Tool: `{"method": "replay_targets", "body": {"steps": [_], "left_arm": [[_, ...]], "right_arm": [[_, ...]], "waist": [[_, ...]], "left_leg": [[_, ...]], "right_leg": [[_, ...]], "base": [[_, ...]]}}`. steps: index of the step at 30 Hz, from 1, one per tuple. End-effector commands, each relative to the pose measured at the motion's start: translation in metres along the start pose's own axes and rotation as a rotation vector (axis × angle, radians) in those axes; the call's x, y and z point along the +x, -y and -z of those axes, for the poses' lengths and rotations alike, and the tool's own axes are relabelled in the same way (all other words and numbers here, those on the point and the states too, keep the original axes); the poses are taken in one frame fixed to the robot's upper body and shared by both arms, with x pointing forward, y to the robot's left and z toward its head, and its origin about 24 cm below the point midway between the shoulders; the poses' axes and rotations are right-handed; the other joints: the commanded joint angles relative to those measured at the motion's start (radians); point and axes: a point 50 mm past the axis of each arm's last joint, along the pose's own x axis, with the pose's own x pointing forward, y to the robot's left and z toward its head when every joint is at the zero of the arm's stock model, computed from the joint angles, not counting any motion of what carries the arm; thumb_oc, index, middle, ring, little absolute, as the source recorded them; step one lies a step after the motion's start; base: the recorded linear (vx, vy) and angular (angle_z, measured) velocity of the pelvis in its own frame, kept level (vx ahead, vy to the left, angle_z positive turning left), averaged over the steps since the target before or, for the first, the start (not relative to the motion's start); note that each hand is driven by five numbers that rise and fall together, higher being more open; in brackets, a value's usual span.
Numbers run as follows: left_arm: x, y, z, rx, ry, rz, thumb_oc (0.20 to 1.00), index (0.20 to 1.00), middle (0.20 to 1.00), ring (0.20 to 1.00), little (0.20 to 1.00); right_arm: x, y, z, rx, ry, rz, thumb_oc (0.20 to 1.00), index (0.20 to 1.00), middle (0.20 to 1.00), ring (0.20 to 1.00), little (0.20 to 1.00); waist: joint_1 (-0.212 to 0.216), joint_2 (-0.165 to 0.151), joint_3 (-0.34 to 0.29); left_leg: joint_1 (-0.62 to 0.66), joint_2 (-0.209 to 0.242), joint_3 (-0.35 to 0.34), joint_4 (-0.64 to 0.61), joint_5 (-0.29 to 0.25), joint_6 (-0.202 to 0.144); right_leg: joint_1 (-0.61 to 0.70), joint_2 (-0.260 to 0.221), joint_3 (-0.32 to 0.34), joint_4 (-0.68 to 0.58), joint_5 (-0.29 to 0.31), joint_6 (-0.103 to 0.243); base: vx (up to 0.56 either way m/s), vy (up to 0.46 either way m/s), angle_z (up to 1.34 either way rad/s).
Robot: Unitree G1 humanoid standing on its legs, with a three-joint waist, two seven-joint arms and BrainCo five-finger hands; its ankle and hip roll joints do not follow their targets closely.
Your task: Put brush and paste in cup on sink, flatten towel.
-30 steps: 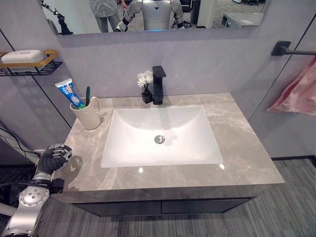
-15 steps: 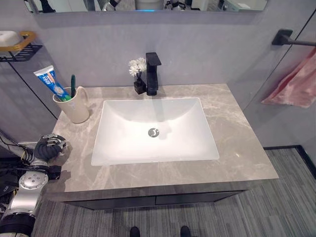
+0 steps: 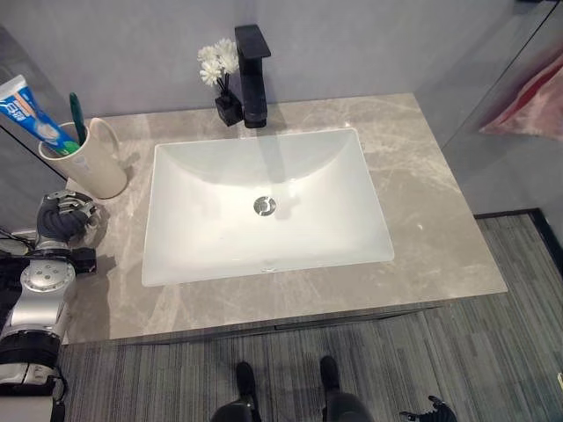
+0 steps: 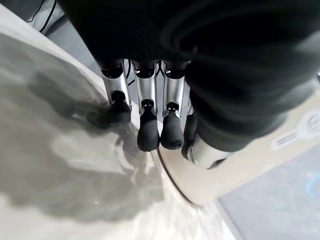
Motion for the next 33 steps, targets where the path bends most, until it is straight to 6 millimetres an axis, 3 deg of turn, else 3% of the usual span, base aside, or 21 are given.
{"method": "replay_targets", "body": {"steps": [1, 12, 21, 26, 28, 33], "left_arm": [[0.014, -0.018, -0.015, 0.036, 0.037, -0.084, 0.200, 0.200, 0.200, 0.200, 0.200], [0.038, -0.016, -0.040, 0.035, 0.038, -0.129, 0.200, 0.200, 0.200, 0.200, 0.200], [0.051, -0.029, -0.049, 0.038, -0.016, -0.218, 0.200, 0.200, 0.200, 0.200, 0.200], [0.055, -0.040, -0.055, 0.035, -0.033, -0.264, 0.200, 0.200, 0.200, 0.200, 0.200], [0.057, -0.039, -0.059, 0.038, -0.030, -0.263, 0.200, 0.200, 0.200, 0.200, 0.200], [0.059, -0.037, -0.065, 0.043, -0.011, -0.257, 0.200, 0.200, 0.200, 0.200, 0.200]], "right_arm": [[0.005, 0.031, -0.017, -0.061, 0.065, 0.090, 1.000, 1.000, 1.000, 1.000, 1.000], [0.007, 0.037, -0.038, -0.114, 0.147, 0.101, 1.000, 1.000, 1.000, 1.000, 1.000], [0.005, 0.037, -0.066, -0.131, 0.265, 0.103, 1.000, 1.000, 1.000, 1.000, 1.000], [0.005, 0.026, -0.055, -0.135, 0.231, 0.067, 1.000, 1.000, 1.000, 1.000, 1.000], [0.006, 0.021, -0.043, -0.150, 0.185, 0.047, 1.000, 1.000, 1.000, 1.000, 1.000], [0.005, 0.018, -0.038, -0.154, 0.171, 0.036, 1.000, 1.000, 1.000, 1.000, 1.000]], "waist": [[-0.017, 0.019, 0.019], [-0.034, 0.026, 0.045], [-0.051, 0.011, 0.055], [-0.063, -0.002, 0.059], [-0.065, -0.010, 0.061], [-0.066, -0.018, 0.062]], "left_leg": [[-0.013, 0.037, -0.045, 0.015, 0.002, -0.035], [-0.052, 0.022, -0.043, 0.015, 0.003, -0.030], [-0.076, 0.024, -0.032, 0.015, 0.004, -0.029], [-0.088, 0.028, -0.030, 0.015, 0.003, -0.028], [-0.092, 0.030, -0.031, 0.015, 0.003, -0.027], [-0.093, 0.032, -0.030, 0.015, 0.002, -0.027]], "right_leg": [[0.002, -0.076, -0.043, 0.032, 0.146, 0.066], [-0.028, -0.091, -0.041, 0.010, 0.173, 0.077], [-0.058, -0.091, -0.032, 0.000, 0.195, 0.085], [-0.074, -0.086, -0.028, -0.003, 0.205, 0.087], [-0.079, -0.082, -0.025, -0.003, 0.204, 0.086], [-0.081, -0.079, -0.024, -0.003, 0.201, 0.084]], "base": [[0.00, 0.000, 0.00], [0.00, 0.000, 0.00], [0.00, 0.002, -0.04], [0.00, 0.002, -0.05], [0.00, 0.000, 0.00], [0.00, 0.000, 0.00]]}}
